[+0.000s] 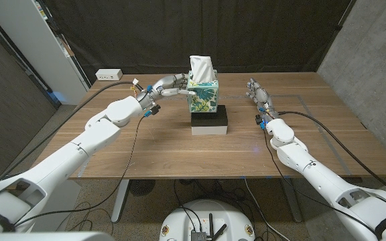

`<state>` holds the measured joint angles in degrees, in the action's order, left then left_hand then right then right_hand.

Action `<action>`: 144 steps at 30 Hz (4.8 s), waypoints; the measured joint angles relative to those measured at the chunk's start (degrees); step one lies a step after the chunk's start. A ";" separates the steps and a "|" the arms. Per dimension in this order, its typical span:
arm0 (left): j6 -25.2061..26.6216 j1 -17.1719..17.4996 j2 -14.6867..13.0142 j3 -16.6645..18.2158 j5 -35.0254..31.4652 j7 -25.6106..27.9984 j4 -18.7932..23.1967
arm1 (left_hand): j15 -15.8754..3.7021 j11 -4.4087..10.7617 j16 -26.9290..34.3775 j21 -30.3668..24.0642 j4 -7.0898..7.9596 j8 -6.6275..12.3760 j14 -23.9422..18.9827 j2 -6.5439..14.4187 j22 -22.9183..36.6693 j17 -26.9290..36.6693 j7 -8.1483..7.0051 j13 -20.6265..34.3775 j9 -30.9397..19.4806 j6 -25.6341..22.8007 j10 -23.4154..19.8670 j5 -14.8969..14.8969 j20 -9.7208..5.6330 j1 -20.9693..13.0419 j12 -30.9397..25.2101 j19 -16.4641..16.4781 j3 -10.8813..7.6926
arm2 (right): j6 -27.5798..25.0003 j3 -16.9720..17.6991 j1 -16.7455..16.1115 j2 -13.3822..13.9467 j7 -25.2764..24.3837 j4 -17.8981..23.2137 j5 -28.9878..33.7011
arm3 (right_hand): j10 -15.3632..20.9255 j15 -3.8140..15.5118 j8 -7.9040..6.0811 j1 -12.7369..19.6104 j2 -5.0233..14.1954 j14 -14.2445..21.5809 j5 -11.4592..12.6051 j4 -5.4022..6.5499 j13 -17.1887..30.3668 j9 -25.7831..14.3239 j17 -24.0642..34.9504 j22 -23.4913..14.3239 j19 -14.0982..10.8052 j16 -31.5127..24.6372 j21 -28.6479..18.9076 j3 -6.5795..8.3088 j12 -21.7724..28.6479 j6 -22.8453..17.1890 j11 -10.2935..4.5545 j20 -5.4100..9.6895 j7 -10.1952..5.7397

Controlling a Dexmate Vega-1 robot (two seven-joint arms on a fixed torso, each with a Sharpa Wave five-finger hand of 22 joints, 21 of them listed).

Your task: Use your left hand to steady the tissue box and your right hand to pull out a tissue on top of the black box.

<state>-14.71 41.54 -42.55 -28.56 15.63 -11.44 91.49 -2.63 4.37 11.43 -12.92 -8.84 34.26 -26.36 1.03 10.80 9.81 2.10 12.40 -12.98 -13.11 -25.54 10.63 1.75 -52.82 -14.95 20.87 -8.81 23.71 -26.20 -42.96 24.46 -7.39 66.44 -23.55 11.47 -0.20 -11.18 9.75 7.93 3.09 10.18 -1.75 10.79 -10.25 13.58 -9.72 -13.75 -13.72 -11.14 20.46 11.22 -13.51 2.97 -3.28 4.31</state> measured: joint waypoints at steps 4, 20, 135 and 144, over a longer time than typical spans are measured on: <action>0.11 0.00 -0.01 0.01 0.05 0.00 0.01 | 0.17 -0.09 0.00 0.00 0.00 0.11 0.17 0.08 0.00 0.01 0.01 0.00 0.00 0.00 0.09 0.00 0.00 0.08 0.24 0.00 0.00 | 0.00 0.03 0.00 0.10 0.00 0.09 0.00 | 0.00 0.00 0.00 0.00 0.00 0.00 0.00 -0.01 0.00 0.00 0.00 0.00 0.00 0.00 0.00 0.01 0.00 0.00 0.00 0.00 0.00; 0.51 0.00 -0.04 0.03 0.31 -0.01 -0.10 | -0.14 -0.11 -0.23 -0.01 0.01 0.11 0.48 0.21 -0.01 0.01 0.30 -0.02 0.10 0.30 0.10 -0.05 0.00 0.23 0.49 0.00 0.00 | -2.14 0.89 -3.29 1.81 -2.68 5.52 0.20 | 0.00 -0.04 0.47 0.00 0.00 -0.04 0.00 -0.47 0.00 0.00 0.00 0.00 0.00 0.00 0.00 0.48 0.02 0.00 0.00 0.00 0.00; -1.58 -1.08 1.18 -1.00 0.96 -1.77 -2.72 | 0.16 -0.71 -0.63 -0.01 0.23 0.77 0.78 0.27 -0.02 0.02 0.83 0.52 -0.20 0.79 0.09 -0.29 -0.21 1.20 2.04 -0.21 -0.72 | -9.63 9.37 -23.24 5.76 -19.11 33.48 4.36 | 0.01 -0.41 0.46 0.00 0.00 -0.41 0.00 -0.93 0.00 0.00 -0.11 0.00 -0.89 0.45 0.00 1.27 0.04 0.63 0.63 0.89 0.43; -1.02 -0.41 0.85 -0.73 0.90 -1.06 -1.69 | 0.16 -0.81 -0.63 -0.01 0.23 0.90 0.78 0.27 -0.02 0.02 0.83 0.52 -0.20 0.80 0.18 -0.45 -0.21 1.21 2.23 -0.21 -0.72 | -10.70 10.08 -23.42 6.32 -19.19 36.07 4.26 | 0.32 -0.73 0.46 0.00 0.00 -0.09 0.00 -0.93 0.00 0.00 -0.12 0.00 -1.37 0.45 0.00 1.27 0.04 0.40 0.94 0.91 0.65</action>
<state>-15.73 41.13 -41.70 -29.28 16.53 -12.50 89.80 -2.47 3.56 10.80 -12.94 -8.61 35.15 -25.59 1.30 10.78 9.83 2.93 12.91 -13.18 -12.32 -25.36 10.19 1.54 -51.61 -12.72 20.66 -9.53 13.01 -16.12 -66.38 30.77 -26.57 102.50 -19.29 11.79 -0.93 -10.73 9.75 7.93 3.01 10.18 -2.69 10.79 -10.25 13.46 -9.72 -15.12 -13.27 -11.14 21.73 11.25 -13.10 3.90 -2.37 4.96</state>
